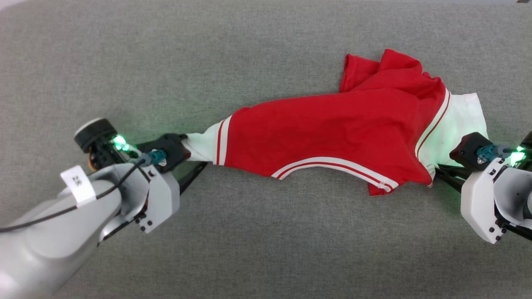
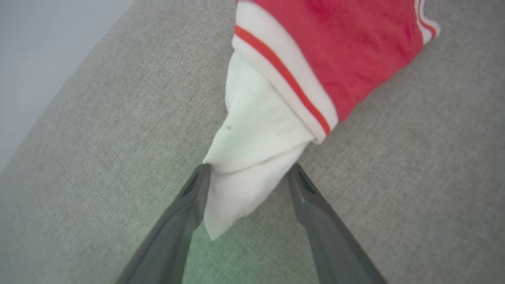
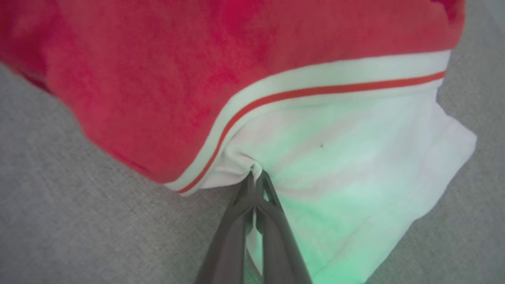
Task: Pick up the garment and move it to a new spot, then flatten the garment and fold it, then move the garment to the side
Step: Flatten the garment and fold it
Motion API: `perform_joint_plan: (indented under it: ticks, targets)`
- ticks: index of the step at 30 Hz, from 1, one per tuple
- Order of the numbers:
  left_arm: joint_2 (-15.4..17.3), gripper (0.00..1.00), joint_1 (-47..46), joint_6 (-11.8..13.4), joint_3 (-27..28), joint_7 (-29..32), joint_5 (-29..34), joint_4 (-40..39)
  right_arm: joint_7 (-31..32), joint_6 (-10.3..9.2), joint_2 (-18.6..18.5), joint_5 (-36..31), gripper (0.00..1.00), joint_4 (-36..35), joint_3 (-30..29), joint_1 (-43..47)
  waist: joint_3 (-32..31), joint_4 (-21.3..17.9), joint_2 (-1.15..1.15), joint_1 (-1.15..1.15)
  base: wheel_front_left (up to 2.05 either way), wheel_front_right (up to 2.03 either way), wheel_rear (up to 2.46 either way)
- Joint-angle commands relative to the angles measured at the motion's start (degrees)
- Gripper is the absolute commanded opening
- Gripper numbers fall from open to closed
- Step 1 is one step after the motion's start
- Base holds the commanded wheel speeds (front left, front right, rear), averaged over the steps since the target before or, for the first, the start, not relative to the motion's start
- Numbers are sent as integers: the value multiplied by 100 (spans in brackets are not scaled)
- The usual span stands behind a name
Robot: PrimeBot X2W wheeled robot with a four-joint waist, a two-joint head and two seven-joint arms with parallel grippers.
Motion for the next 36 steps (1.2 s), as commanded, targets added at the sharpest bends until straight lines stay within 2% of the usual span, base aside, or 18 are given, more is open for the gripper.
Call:
perform_joint_plan:
  ticks: [1, 2, 3, 4, 8, 16, 23, 28, 31, 36]
  targets:
    - [-53, 87, -59, 7, -59, -60, -33, 51, 44, -4, 32, 23, 0, 69, 109, 112, -6, -11, 0, 0, 0, 0, 0]
    - [-69, 44, -114, 7, -94, -132, -65, 132, 15, -4, 37, 31, 0, 64, 109, 109, -8, -17, 0, 0, 0, 0, 0]
    - [-101, 8, -148, 7, -100, -208, -152, 202, -32, -4, 44, 46, 0, 58, 105, 102, -18, -20, 0, 0, 0, 0, 0]
    - [-140, 0, -166, 7, -108, -285, -233, 265, -110, -4, 55, 82, 0, 65, 103, 80, -39, -22, 0, 0, 0, 0, 0]
    - [-201, 0, -184, 7, -142, -471, -547, 417, -380, -4, 42, 283, 0, 56, 76, -45, -164, -46, 0, 0, 0, 0, 0]
    - [-275, 0, -51, 7, 50, -792, -1252, 523, -817, -5, -259, 812, 0, -80, 27, -347, -443, -90, 0, 0, 0, 0, 0]
    - [-753, 0, -188, 6, 660, -942, -2360, 763, -921, -5, -441, 1236, 0, 85, -236, -704, -416, -77, 0, 0, 0, 0, 0]
    - [-1301, 0, -752, 6, 1151, -831, -3097, 1336, -875, -5, -224, 1505, 0, 612, -595, -1153, -242, -78, 0, 0, 0, 0, 0]
    - [-1615, 0, -1306, 6, 1457, -717, -3470, 1837, -846, -5, 44, 1583, 0, 1054, -876, -1612, -90, -122, 0, 0, 0, 0, 0]
    - [-2102, 0, -2498, 5, 1726, -655, -3542, 2789, -1040, -5, 622, 1491, 0, 2024, -1406, -2587, 166, -232, 0, 0, 0, 0, 0]
